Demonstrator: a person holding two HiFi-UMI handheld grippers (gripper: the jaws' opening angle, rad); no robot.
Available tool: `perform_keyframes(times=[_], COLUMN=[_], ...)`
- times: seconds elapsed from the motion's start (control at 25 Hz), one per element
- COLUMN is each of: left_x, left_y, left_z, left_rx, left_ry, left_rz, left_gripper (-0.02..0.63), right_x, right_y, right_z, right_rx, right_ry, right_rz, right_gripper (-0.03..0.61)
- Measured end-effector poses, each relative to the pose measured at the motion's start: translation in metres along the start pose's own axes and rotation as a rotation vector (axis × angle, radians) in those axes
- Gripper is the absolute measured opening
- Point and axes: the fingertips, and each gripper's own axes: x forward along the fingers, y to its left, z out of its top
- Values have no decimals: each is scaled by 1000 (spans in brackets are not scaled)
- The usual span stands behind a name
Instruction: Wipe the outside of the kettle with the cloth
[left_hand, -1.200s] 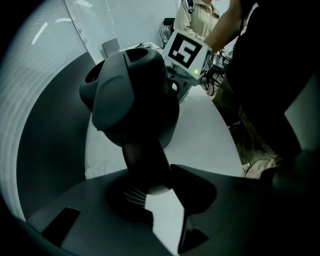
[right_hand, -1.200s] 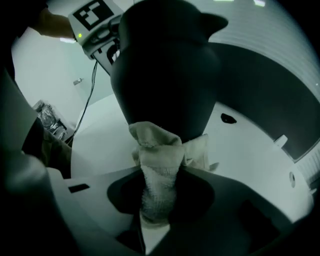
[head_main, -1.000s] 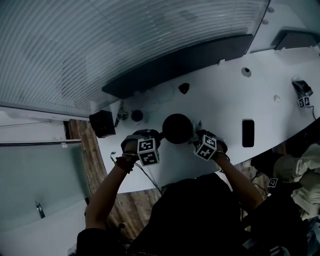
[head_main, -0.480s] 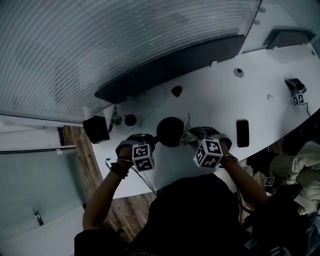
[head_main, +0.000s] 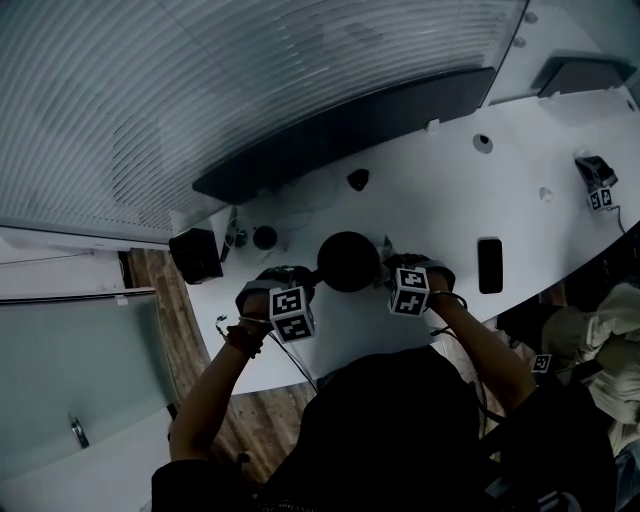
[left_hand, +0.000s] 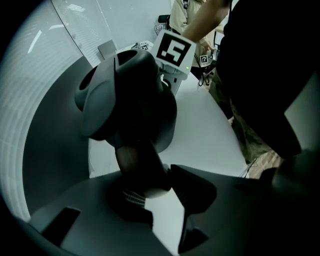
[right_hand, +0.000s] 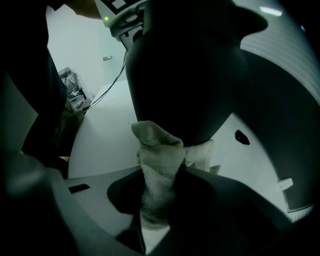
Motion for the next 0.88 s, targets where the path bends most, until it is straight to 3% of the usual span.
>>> perform_keyframes(times=[0.2,0.4,0.56,0.72,0.88], left_x=[0,3,1,2,3], left_y=[-1,18,42,49,50], left_z=[-2,-16,-18,-10,-11], left_rx=[17,108,249,354,394], left_ry=[3,29,75,113,123], left_rz=[-10,-6,6,-15,-17], left_gripper=[127,127,127,127,127], right_x=[2,-72,-125,-117,-100], right_y=[1,-22,-42,-25,-24], right_z=[-4,9,49,72,64], right_rx=[20,131,-3,-148,-132], right_ry=[-3,-216,-296,-253,-225], right_rz=[20,-54,-168,-154,-143], right_gripper=[104,104,104,104,104])
